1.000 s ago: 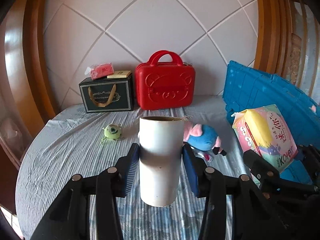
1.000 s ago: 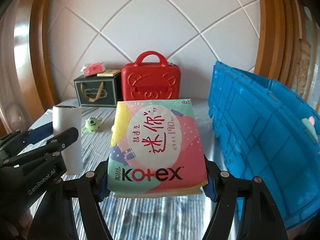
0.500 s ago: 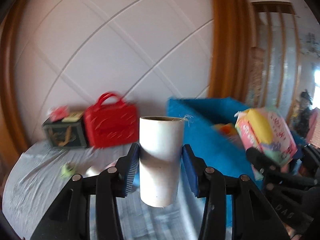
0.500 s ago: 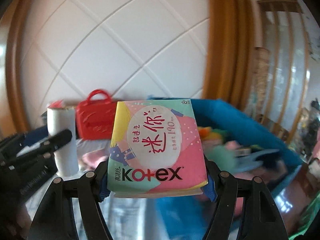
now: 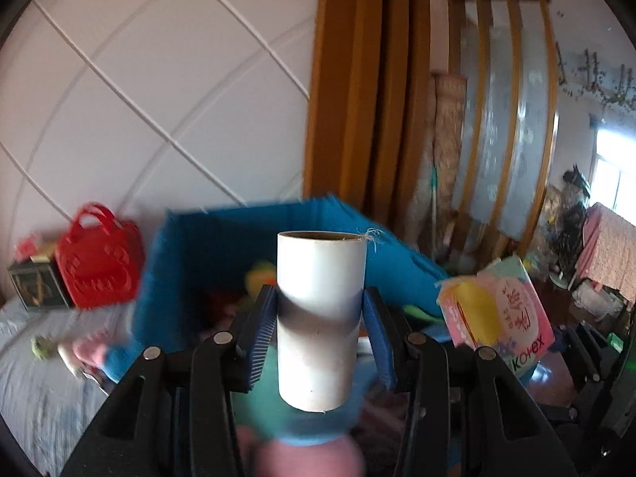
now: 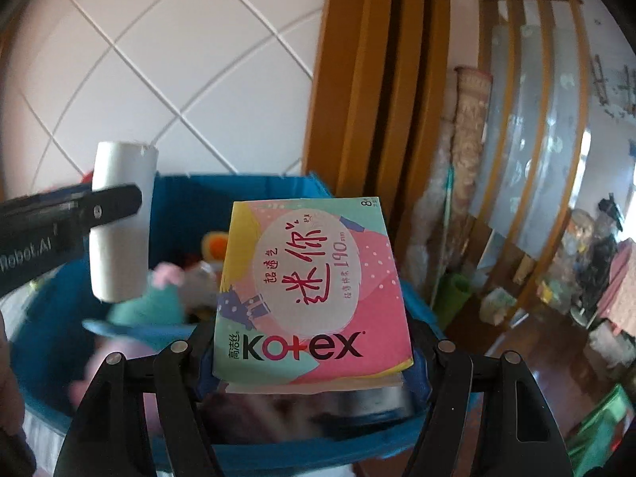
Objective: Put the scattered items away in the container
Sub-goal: 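Lift the paper tube and Kotex pack and carry them to the crate, then open both tools to drop the paper tube and Kotex pack in, then move both tools from the crate back to the items on the bed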
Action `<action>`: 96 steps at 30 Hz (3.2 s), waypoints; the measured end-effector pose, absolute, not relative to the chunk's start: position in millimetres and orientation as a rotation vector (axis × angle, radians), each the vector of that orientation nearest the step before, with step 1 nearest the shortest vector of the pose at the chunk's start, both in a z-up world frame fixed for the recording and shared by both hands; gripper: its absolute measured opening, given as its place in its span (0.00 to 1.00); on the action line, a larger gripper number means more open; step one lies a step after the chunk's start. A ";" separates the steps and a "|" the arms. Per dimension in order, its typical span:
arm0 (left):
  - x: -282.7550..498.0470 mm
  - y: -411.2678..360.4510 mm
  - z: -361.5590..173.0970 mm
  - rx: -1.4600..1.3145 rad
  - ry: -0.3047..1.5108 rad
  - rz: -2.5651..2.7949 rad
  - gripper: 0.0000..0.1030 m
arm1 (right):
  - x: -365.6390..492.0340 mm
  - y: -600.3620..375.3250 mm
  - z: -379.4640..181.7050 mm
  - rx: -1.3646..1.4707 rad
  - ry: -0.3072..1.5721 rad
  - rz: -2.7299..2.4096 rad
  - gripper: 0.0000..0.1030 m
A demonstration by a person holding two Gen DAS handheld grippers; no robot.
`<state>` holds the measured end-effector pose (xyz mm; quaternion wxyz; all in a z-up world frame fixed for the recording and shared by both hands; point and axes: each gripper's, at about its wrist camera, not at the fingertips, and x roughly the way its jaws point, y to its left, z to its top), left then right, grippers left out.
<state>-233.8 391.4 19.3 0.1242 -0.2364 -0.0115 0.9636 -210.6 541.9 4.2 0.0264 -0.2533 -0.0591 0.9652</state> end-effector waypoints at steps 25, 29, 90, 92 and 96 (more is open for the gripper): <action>-214.6 440.2 -5.1 -0.853 0.073 2.964 0.79 | -224.2 579.1 -48.7 -0.989 -0.206 3.176 0.99; -196.9 429.4 2.3 -0.816 0.047 2.983 0.82 | -214.5 584.7 -42.1 -0.967 -0.188 3.155 1.00; -152.4 -132.3 -118.5 -1.242 -0.351 3.323 0.99 | -253.2 103.1 -99.9 -1.206 -0.302 3.353 1.00; -174.6 -133.5 -132.7 -1.292 -0.336 3.272 0.99 | -262.9 105.2 -110.0 -1.233 -0.298 3.314 1.00; -211.0 -127.8 -153.1 -1.351 -0.292 3.187 0.99 | -282.7 112.4 -128.1 -1.297 -0.249 3.236 1.00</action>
